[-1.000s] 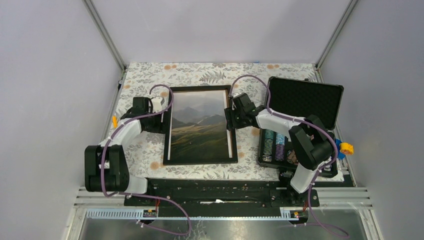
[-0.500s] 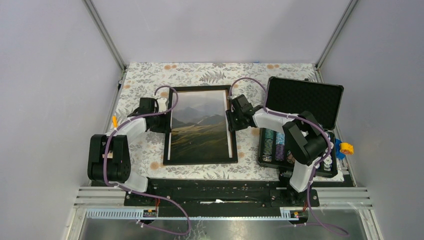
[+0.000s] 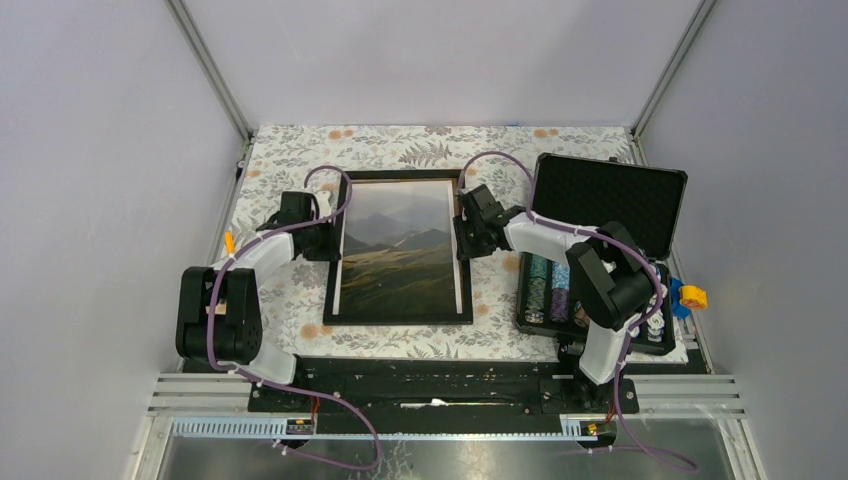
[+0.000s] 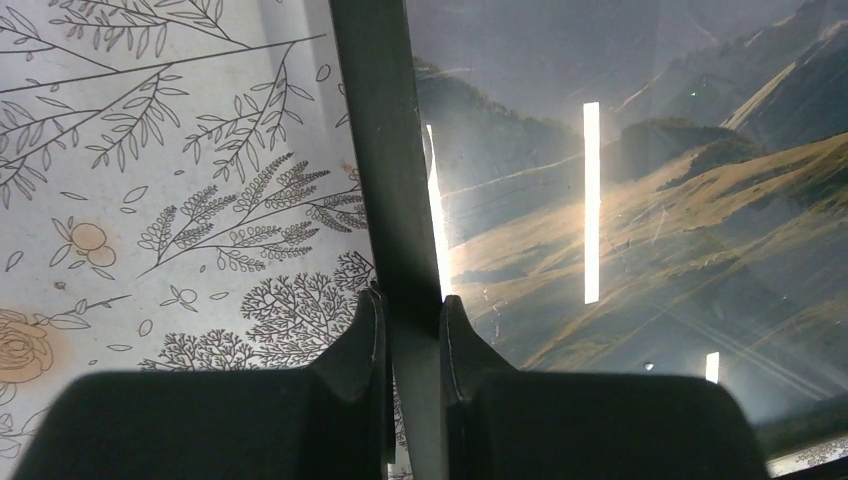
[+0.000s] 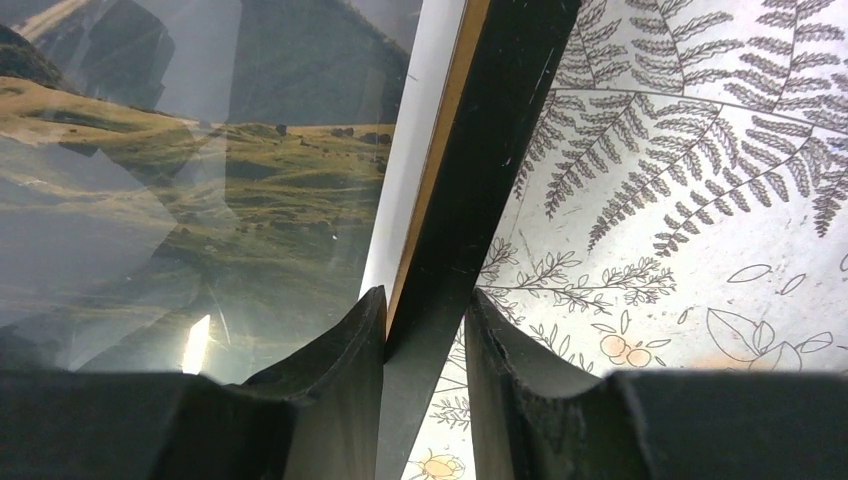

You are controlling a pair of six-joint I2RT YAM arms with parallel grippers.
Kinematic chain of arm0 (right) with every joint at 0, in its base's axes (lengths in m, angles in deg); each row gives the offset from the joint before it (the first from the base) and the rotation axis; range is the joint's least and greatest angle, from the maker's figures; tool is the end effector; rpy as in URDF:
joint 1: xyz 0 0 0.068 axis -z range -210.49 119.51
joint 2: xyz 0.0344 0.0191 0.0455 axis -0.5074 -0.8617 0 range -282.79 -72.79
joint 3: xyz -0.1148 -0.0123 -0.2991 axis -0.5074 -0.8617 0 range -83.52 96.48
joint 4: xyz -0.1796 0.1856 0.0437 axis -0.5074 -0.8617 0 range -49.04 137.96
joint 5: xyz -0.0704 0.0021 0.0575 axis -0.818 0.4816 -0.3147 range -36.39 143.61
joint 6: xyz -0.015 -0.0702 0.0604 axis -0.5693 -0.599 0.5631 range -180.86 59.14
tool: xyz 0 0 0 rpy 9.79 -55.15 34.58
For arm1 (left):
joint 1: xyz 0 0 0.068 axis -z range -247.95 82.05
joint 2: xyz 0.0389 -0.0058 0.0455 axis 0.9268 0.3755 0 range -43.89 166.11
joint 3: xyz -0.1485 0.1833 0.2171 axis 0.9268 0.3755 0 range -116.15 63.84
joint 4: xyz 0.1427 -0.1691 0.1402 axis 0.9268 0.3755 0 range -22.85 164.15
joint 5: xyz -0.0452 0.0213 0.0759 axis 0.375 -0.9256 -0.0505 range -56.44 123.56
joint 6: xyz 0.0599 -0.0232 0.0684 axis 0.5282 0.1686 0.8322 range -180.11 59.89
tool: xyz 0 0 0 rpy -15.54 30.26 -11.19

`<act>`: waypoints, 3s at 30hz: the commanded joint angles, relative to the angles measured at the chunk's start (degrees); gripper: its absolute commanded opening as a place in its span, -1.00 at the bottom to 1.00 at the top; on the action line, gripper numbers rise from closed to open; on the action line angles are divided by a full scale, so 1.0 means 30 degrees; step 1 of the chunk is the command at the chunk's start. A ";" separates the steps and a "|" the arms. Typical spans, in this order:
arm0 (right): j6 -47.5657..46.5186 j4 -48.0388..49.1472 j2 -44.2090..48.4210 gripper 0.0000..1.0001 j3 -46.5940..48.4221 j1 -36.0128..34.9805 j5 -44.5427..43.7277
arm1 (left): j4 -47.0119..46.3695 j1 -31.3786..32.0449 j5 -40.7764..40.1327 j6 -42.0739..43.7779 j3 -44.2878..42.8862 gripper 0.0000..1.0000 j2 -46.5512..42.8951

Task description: Take the photo out of the frame

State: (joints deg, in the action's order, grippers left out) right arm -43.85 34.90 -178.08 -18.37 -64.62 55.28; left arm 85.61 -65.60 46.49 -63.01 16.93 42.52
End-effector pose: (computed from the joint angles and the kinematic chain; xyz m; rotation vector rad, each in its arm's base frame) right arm 0.3495 0.2398 0.1761 -0.3909 2.5155 0.3989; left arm 0.3100 -0.0317 0.1836 0.0712 2.5755 -0.3252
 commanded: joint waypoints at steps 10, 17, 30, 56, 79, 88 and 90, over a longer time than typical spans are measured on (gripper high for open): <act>-0.0946 -0.0352 -0.0622 -1.00 0.1986 0.0776 -0.0860 | 0.0123 -0.0054 -0.0669 0.1385 -0.1382 -1.00 0.0415; -0.1101 -0.0342 -0.1289 -1.00 0.2028 0.0826 -0.0822 | -0.0188 -0.0051 -0.0537 0.1225 -0.1355 -1.00 0.1098; -0.1775 0.0017 -0.2030 -1.00 0.2843 0.0959 -0.1440 | -0.0645 -0.0058 -0.0718 0.1155 -0.1939 -1.00 0.2105; -0.2229 -0.0671 -0.3801 -1.00 0.4682 0.1554 -0.1352 | -0.0850 -0.0051 -0.1057 0.1093 -0.3054 -1.00 0.3278; -0.3014 -0.1408 -0.1900 0.14 0.7378 0.3287 0.0698 | 0.1530 -0.0080 0.0486 0.5160 -0.4527 0.60 0.1330; -0.3014 -0.1408 0.0269 0.14 0.5428 0.3277 0.0698 | 0.5035 -0.0083 0.4071 1.8378 -0.0523 0.97 -0.5903; -0.3014 -0.1408 0.0370 0.14 0.5013 0.3289 0.0698 | 0.5472 -0.0083 0.3525 1.9864 0.0452 0.97 -0.6559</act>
State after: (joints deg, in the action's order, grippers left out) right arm -52.09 30.97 -177.78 -0.82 -54.48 56.75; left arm 96.10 -65.73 55.58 -22.59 12.75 24.80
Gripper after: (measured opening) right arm 0.568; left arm 0.987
